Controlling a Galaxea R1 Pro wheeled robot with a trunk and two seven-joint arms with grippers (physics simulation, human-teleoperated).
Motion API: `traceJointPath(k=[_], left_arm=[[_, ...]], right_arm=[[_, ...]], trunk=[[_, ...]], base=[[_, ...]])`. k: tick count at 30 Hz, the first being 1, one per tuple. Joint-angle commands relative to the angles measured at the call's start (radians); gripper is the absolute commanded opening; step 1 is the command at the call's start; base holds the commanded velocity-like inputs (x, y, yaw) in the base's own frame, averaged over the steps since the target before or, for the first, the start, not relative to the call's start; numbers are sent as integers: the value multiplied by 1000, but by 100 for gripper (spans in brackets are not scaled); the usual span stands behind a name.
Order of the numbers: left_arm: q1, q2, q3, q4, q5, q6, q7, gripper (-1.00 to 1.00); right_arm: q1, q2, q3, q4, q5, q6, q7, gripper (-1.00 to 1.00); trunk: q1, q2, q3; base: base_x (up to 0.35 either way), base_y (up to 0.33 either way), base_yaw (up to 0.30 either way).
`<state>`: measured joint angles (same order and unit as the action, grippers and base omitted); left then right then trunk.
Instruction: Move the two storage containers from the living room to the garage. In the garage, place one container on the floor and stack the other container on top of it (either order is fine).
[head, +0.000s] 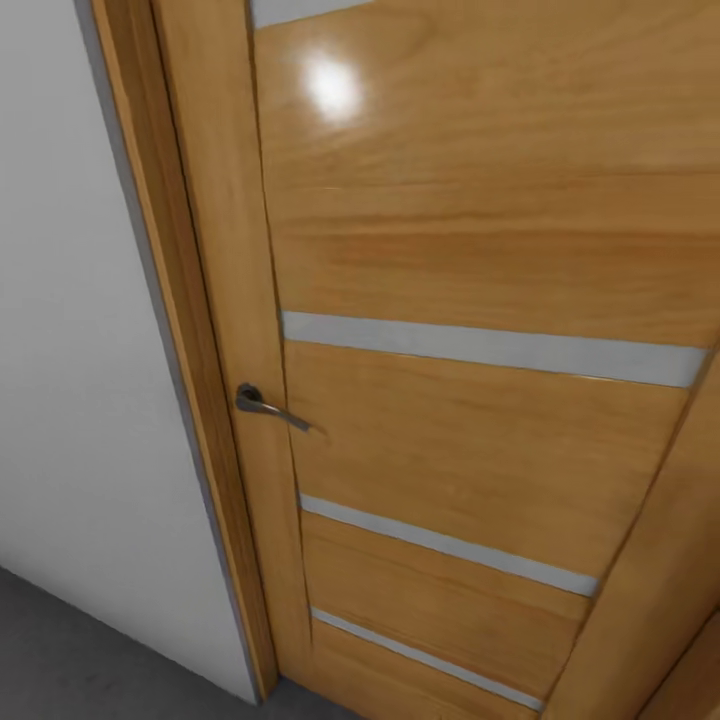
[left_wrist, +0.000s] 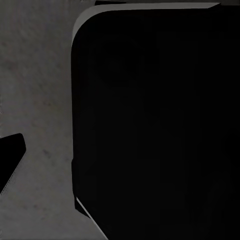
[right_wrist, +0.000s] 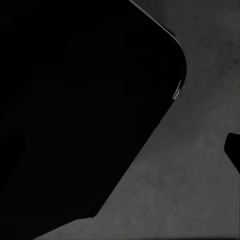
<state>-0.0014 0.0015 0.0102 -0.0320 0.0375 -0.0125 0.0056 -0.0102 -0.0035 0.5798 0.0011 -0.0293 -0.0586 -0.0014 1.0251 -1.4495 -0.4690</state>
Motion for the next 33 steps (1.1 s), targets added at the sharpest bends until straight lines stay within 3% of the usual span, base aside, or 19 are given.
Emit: traceJointPath(k=[1, 23, 33], left_arm=[[0, 0, 1, 0, 4, -1, 1, 100], [0, 0, 1, 0, 4, -1, 1, 100], [0, 0, 1, 0, 4, -1, 1, 100]], right_arm=[[-1, 0, 5, 0, -3, -3, 0, 100], [-1, 0, 5, 0, -3, -3, 0, 100], [-1, 0, 5, 0, -3, -3, 0, 100]], trunk=[[0, 0, -1], [0, 0, -1], [0, 0, -1]], base=[[0, 0, -243], [3, 2, -243], [167, 171, -162]])
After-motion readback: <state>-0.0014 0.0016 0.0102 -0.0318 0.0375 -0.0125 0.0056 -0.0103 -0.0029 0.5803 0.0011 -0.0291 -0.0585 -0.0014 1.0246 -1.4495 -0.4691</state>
